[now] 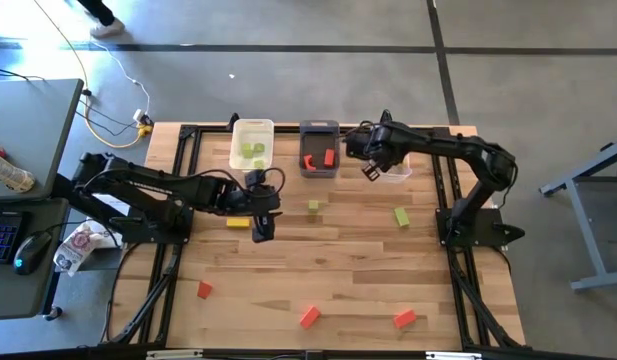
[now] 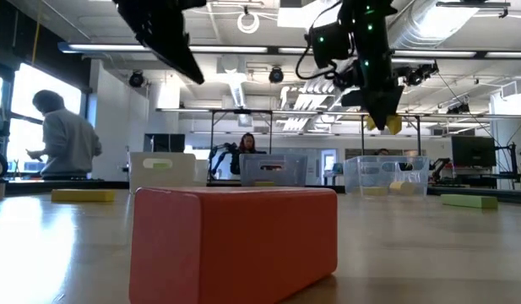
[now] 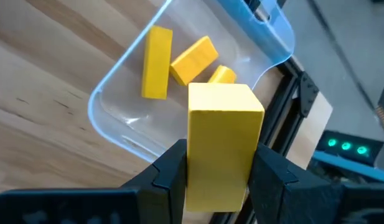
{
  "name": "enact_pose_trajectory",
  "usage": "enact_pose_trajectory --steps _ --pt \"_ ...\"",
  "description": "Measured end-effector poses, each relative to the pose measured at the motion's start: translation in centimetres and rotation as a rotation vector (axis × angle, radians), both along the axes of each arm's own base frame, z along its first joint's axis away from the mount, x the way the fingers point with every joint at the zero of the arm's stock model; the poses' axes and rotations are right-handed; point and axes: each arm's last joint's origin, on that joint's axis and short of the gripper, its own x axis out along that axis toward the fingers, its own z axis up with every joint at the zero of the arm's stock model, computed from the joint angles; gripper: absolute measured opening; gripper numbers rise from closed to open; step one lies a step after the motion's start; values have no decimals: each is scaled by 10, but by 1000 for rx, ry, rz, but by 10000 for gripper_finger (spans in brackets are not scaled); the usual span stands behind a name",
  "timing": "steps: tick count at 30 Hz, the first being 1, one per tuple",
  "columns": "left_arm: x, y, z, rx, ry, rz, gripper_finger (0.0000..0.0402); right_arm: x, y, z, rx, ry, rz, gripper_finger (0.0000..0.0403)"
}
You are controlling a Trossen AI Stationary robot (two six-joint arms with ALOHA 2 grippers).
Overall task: Sort & place blocks by color
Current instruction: Put the yellow block into the transparent bin
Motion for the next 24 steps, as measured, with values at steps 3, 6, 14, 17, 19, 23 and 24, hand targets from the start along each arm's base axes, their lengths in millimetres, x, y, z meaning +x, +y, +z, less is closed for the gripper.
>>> enact_pose_trajectory --steps 3,6,14,17,19,23,24 --pt "-4 4 -14 -18 20 44 161 -1 -13 -4 59 -17 -11 112" --pt "-7 7 -24 -35 30 80 161 -1 -26 -9 100 -55 -4 112" --pt "-11 9 -35 -58 41 117 161 -5 -53 -13 115 -119 1 112" --pt "-14 8 -41 -70 51 131 161 -9 -61 -13 127 -132 -6 112" --pt "-15 8 -45 -75 56 142 161 -12 -67 -14 145 -140 -8 112" --pt "-15 9 -46 -76 56 144 161 -20 -77 -14 176 -165 -41 112" --pt "-15 9 -46 -76 53 144 161 -21 -79 -14 187 -169 -41 112"
